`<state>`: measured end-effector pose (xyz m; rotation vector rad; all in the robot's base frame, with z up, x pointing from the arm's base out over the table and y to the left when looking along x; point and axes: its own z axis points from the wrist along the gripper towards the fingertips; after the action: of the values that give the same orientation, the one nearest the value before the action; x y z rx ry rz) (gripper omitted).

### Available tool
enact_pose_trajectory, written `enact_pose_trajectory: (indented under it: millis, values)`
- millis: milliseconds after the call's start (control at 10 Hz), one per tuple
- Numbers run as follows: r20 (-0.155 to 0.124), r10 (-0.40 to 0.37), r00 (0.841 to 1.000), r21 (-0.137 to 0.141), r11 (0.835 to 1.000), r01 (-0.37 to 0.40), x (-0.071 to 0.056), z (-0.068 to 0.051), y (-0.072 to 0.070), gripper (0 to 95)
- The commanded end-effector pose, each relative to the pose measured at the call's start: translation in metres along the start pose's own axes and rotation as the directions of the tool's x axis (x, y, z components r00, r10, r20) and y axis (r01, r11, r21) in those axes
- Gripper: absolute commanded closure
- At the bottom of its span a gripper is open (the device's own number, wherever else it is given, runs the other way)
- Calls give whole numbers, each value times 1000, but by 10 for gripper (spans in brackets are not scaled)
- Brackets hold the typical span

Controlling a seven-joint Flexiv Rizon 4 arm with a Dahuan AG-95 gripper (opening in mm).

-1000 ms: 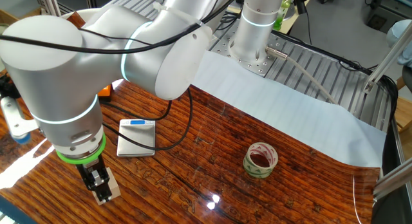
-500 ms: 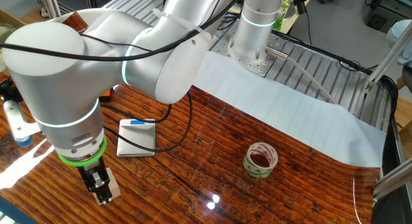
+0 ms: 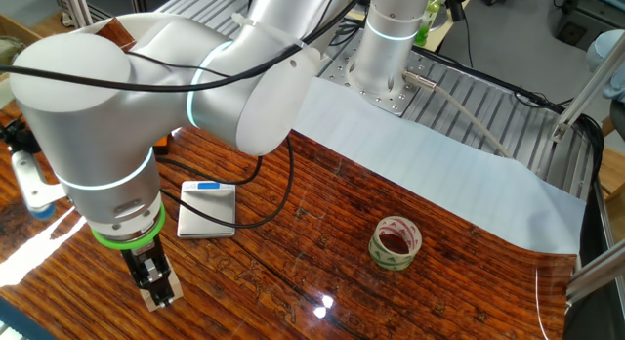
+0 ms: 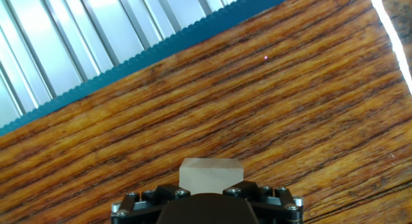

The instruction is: Place the block on the scale

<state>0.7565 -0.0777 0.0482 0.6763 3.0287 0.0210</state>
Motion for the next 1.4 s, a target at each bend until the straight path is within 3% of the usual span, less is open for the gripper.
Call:
enact_pose_trajectory:
  millis: [100,500,600,900,1000,1300,1400]
  values:
    - [-1,1,1000,-3,1000,-1,0,2,0,190]
    - [-5,-16,1000,-11,1000,16,0,4,0,190]
    - [-7,-23,1000,-15,1000,23,0,5,-1,380]
    - [-10,-37,999,-22,999,37,0,5,-1,380]
    - [-11,-42,999,-25,999,42,0,5,-1,570]
    - [-16,-52,999,-35,998,51,0,5,-1,570]
    - [-17,-62,998,-38,997,61,0,4,-1,760]
